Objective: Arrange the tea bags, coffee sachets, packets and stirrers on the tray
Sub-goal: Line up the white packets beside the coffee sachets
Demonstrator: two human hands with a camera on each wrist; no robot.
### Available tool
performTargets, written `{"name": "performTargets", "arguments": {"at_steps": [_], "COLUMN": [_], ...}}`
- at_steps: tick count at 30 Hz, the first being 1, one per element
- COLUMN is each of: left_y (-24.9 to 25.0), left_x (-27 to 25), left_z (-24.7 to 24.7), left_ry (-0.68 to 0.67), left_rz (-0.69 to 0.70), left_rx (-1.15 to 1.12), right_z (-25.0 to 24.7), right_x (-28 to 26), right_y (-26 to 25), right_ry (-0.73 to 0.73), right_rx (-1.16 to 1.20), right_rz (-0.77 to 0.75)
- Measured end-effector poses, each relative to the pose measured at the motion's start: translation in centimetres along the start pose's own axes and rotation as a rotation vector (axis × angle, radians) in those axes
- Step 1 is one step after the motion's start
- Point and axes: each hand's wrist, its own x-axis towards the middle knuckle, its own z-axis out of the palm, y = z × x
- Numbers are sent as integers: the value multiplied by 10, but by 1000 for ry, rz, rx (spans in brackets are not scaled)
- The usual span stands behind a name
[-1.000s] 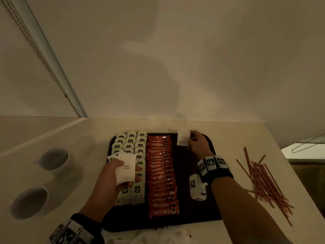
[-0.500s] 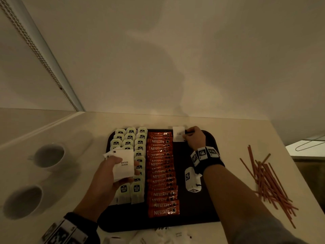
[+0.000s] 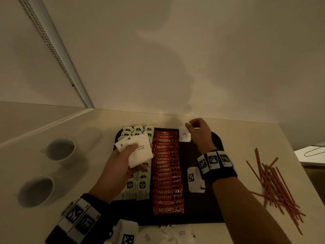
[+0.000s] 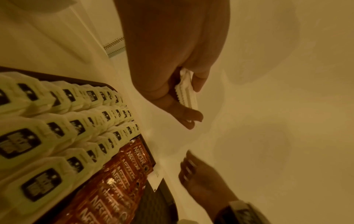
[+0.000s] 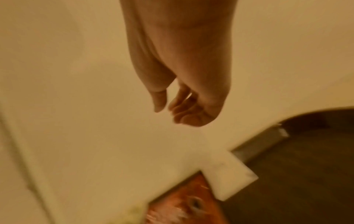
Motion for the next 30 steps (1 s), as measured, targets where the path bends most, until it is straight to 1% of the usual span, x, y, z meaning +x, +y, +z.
{"name": "performTargets", "arguments": {"at_steps": [1,2,3,4,5,6,8,10,13,16,19,22,25,26,28,30], "left_y": [2,3,5,6,7,8,10,9,9,9,7,5,-1,-4,-7,-8], "left_x": [2,4,5,6,6,7,6,7,7,7,8,7,1,0,0,1], "left_z": [3,6,10,13,16,19,23,26,27,25,21,19,20,21,23,24], "left_ry": [0,-5,-21,-42,-63,-78,-82,-63,-50,-63,-59,-82,-179,-199,-186,-175], "left_rz": [11,24,39,53,70,89,122,131,126,167,201,204,150,142,147,140], "left_rx": [4,8,15,31,50,65,86,92,83,133,172,225,328,335,301,277], "right_z": [-3,-6,-9,-11,-11,-11,-8,-8,-13,-18,-23,-25,-28,-30,-33,-34], "right_x": [-15,-32,-48,-62,-74,-83,-92,-95,-98,-102,-104,-104,-101,-100,-99,-98], "right_y": [-19,-37,-52,-63,-71,-76,-78,-77,-75,-72,-71,-70,-71,-72,-75,-77], "right_ry": [-111,-259,-416,-542,-612,-627,-579,-560,-602,-627,-615,-530,-422,-417,-445,-448], "right_rx": [119,204,243,254,252,236,202,229,301,295,281,317,391,363,245,202], "right_rz": [-44,-73,-92,-106,-123,-149,-193,-178,-123,-137,-141,-144,-151,-179,-244,-271]}}
